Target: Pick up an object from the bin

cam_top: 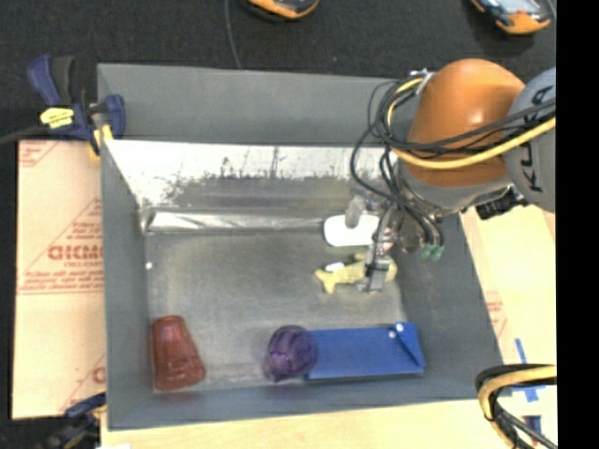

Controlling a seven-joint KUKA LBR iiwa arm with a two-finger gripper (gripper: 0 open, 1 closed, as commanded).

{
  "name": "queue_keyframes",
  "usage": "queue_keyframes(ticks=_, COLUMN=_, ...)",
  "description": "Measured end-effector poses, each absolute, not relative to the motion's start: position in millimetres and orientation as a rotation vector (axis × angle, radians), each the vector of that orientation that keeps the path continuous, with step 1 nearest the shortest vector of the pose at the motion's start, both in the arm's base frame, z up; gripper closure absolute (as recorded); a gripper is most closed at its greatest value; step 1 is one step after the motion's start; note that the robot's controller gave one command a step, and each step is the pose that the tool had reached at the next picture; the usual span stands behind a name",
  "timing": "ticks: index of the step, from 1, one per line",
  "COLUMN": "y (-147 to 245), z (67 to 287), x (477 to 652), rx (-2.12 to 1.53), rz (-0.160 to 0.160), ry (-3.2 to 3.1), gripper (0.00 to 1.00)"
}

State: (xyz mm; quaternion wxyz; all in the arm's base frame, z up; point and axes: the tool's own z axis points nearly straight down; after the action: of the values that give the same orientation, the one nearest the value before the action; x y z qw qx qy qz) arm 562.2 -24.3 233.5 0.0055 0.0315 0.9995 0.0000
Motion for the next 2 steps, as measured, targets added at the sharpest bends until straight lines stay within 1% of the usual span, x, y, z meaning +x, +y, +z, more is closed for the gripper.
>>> queue_keyframes(ticks=1, y=-89.3, z=174.1, x=554.8, rx=-0.013, rz=-0.002, ry=3.121, gripper=0.0)
queue_keyframes(ticks=2, y=-71.0, z=210.3, x=560.7, rx=0.041, rz=0.001, ry=3.133, gripper=0.0)
